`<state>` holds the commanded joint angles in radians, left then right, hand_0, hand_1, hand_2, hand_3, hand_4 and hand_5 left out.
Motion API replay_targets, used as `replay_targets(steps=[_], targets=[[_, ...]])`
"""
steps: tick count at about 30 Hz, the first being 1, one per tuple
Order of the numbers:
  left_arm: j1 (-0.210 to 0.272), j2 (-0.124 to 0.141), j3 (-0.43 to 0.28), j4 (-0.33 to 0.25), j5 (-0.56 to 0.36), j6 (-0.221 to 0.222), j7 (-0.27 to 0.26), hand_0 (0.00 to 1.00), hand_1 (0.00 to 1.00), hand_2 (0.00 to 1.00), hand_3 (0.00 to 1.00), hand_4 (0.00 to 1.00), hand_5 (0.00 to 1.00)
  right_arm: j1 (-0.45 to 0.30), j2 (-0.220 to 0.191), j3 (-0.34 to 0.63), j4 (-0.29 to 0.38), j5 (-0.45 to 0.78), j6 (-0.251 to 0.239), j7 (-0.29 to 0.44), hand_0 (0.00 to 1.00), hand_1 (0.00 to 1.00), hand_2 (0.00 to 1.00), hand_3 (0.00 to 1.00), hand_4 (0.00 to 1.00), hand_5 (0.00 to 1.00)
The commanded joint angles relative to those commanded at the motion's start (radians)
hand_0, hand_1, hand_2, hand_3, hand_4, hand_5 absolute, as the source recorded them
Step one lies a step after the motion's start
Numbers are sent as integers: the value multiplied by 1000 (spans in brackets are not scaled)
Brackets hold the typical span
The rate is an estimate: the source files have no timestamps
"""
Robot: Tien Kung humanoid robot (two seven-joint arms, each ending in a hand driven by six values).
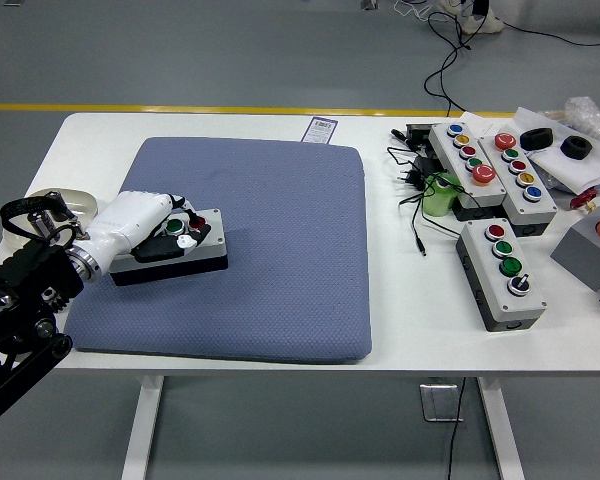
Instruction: Pick up the button,place it on the desk,press the button,press the button
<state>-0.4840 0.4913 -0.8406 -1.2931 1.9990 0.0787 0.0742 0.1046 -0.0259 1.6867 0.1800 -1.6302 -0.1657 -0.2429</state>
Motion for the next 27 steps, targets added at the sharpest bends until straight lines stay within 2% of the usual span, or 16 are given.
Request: replay_targets(steps=[5, 8, 11, 12, 13, 18, 19, 21, 24, 25, 27], targets=[[0, -1, 7, 16, -1, -37, 11, 2, 2, 2, 579, 624, 998, -2, 0, 2, 0, -2, 0, 0, 654, 664, 675, 585, 420, 260], [3, 0, 4, 14, 0, -26, 10, 2, 2, 2, 582, 625, 998, -2, 1, 3, 0, -2, 0, -1, 654, 664, 675, 585, 420, 259], [10, 2, -9, -2, -4, 23, -1, 2, 2, 2, 582, 625, 998, -3, 1, 5, 0, -4, 0, -1, 654, 664, 675, 585, 420, 259], [14, 4, -20, -12, -8, 56, -9, 2, 2, 2, 582, 625, 998, -3, 1, 6, 0, -5, 0, -1, 654, 664, 675, 585, 420, 259], [18, 5, -30, -22, -14, 89, -15, 29, 54, 122, 715, 631, 998, -3, 1, 6, 0, -6, 0, -2, 654, 664, 674, 585, 420, 259], [49, 5, -94, -81, -128, 239, -62, 29, 54, 122, 715, 631, 998, -5, 1, 8, 0, -9, 0, -1, 654, 664, 674, 585, 420, 259], [57, 4, -110, -93, -168, 267, -76, 349, 503, 525, 831, 622, 998, -6, 1, 9, 0, -9, 0, -1, 654, 664, 675, 585, 420, 259], [67, 2, -131, -106, -245, 296, -96, 349, 503, 525, 831, 622, 998, -7, 1, 9, 0, -10, 0, -1, 654, 664, 675, 585, 420, 259], [83, -5, -157, -105, -368, 304, -148, 349, 503, 525, 831, 622, 998, -8, 1, 9, 0, -12, 1, -2, 654, 664, 675, 585, 420, 259], [87, -7, -164, -100, -414, 302, -167, 691, 760, 823, 875, 617, 998, -8, 1, 10, 0, -13, 1, -2, 654, 664, 675, 585, 420, 258], [100, -13, -187, -86, -498, 291, -214, 691, 760, 823, 875, 617, 998, -9, 2, 10, 0, -14, 1, -2, 654, 664, 675, 585, 420, 258]])
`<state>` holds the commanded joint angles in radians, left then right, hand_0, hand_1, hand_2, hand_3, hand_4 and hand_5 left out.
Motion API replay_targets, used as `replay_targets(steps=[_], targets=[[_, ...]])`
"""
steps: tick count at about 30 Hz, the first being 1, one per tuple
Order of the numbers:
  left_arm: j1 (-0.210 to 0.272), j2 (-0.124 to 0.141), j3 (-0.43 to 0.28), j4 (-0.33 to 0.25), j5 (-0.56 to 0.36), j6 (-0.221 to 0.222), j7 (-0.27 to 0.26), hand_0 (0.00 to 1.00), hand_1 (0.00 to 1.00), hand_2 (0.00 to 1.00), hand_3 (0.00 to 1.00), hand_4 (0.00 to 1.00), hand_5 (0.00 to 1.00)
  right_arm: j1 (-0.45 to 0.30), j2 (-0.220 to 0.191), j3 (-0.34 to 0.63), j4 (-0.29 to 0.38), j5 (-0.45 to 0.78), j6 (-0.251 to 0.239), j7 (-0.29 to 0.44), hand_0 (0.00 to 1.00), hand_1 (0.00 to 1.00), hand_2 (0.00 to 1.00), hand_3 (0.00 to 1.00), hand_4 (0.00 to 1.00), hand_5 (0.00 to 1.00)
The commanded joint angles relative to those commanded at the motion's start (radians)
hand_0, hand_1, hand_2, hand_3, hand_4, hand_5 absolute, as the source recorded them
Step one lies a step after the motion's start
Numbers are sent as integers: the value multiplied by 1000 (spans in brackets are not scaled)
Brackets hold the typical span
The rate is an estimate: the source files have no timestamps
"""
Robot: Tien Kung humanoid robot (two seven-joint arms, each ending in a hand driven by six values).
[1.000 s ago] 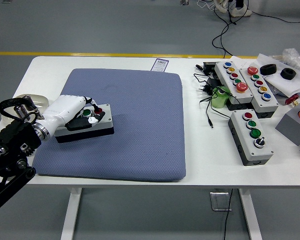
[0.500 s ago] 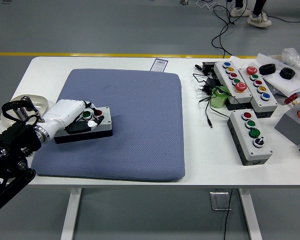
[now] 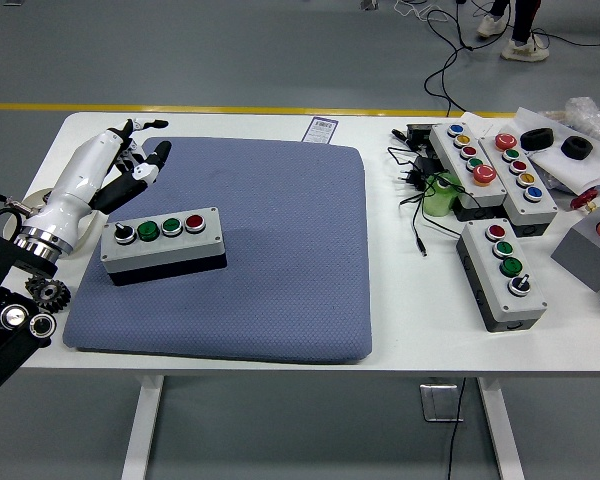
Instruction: Pick up the button,place it on the desk,press the button,press the button
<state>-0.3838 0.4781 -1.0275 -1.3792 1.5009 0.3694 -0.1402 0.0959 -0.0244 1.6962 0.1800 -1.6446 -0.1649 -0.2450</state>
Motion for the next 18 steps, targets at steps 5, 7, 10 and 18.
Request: replay_targets(steps=[5, 7, 10, 18], targets=[[24, -12, -83, 39, -208, -12, -80, 781, 824, 881, 884, 611, 998, -2, 1, -2, 0, 3, 0, 0, 654, 664, 675, 585, 420, 258], [30, -12, -121, 50, -292, -33, -82, 781, 824, 881, 884, 611, 998, -2, 1, -3, 0, 5, 0, 0, 654, 664, 675, 585, 420, 258], [33, -11, -143, 55, -423, -53, -81, 800, 841, 897, 884, 600, 998, -2, 2, -3, 0, 5, 1, 0, 654, 664, 675, 585, 420, 259], [37, -13, -156, 74, -754, -107, -70, 796, 839, 891, 872, 599, 998, 2, 2, -5, 0, 6, 1, 1, 654, 664, 675, 585, 420, 258]])
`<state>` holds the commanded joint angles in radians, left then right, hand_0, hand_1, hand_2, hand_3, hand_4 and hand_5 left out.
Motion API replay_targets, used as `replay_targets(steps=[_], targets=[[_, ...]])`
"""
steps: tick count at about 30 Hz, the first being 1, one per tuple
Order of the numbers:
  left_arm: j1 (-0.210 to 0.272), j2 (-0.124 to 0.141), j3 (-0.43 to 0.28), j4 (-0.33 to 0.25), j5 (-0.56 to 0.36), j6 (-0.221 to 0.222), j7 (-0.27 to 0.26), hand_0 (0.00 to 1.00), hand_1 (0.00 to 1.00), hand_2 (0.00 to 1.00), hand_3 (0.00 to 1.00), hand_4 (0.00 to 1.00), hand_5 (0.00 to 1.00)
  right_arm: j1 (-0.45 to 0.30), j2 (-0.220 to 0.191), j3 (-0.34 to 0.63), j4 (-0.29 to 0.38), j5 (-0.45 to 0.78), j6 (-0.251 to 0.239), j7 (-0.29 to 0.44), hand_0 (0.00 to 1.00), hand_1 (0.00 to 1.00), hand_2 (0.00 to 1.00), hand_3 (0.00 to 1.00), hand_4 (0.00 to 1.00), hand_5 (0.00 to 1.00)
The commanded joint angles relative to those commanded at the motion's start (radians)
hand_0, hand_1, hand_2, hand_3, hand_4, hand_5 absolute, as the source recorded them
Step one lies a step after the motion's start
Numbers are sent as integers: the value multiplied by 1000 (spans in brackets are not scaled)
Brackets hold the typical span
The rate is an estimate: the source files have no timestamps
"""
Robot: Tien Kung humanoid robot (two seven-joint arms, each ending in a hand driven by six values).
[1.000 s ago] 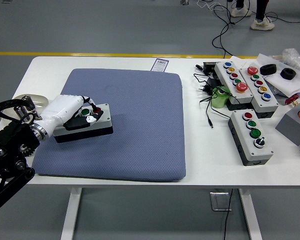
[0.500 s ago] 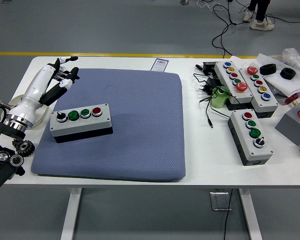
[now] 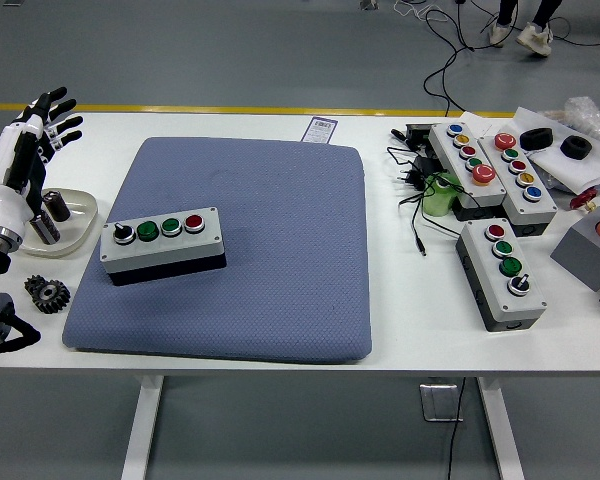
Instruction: Pick up the button,place it on the desk,press the button,press the button
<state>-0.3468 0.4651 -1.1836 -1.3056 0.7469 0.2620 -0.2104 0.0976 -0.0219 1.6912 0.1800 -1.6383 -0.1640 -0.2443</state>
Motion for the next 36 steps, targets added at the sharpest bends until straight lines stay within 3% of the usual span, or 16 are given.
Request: replay_targets(steps=[4, 36], targets=[[0, 1, -3, 5, -76, -4, 1, 795, 840, 885, 869, 603, 998, 1, 0, 0, 0, 2, 0, 0, 654, 664, 675, 585, 420, 257], [-8, 3, -7, 7, -71, -8, 14, 796, 840, 878, 862, 593, 998, 4, -1, -2, 0, 4, 0, 1, 654, 664, 675, 585, 420, 258]])
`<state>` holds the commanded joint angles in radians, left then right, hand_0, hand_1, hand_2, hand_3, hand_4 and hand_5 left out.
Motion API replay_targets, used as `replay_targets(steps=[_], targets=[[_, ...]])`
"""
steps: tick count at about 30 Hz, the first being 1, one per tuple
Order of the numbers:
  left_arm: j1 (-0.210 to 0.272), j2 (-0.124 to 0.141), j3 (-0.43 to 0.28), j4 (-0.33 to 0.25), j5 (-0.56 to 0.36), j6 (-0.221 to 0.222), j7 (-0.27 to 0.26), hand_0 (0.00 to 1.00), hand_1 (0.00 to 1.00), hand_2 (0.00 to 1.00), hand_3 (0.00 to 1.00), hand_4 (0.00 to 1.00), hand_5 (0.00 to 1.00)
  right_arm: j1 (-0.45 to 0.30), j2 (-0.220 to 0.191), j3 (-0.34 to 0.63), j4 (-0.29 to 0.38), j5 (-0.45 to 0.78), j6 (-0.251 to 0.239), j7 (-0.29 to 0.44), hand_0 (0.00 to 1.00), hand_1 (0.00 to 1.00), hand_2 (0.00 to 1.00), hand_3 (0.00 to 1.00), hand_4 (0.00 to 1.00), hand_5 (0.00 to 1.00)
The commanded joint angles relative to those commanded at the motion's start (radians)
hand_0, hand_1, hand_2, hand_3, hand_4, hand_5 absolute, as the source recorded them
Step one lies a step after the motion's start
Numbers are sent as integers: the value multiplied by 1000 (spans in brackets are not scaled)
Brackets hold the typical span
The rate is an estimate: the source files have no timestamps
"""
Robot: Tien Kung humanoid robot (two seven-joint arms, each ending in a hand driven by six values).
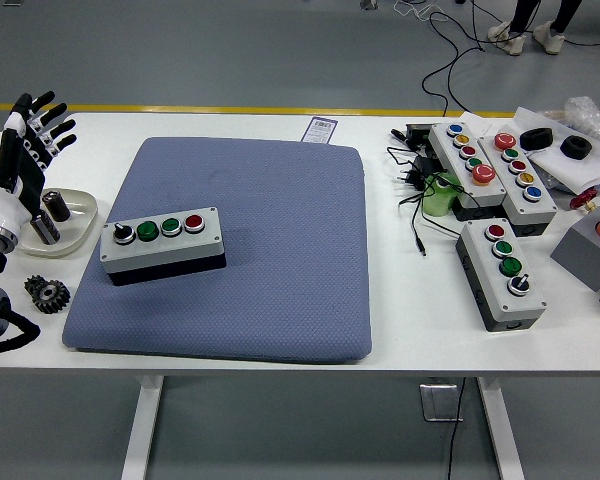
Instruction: Pick up the button,place it on the desk,press the button,press the button
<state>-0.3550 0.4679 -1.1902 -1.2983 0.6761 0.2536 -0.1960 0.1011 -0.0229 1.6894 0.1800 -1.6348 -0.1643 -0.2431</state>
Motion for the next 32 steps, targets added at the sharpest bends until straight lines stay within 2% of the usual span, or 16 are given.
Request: replay_targets(steps=[32], targets=[[0, 1, 4, 0, -1, 4, 1, 794, 840, 875, 859, 592, 998, -6, 2, 1, 0, -6, 1, -3, 654, 664, 675, 585, 420, 258]])
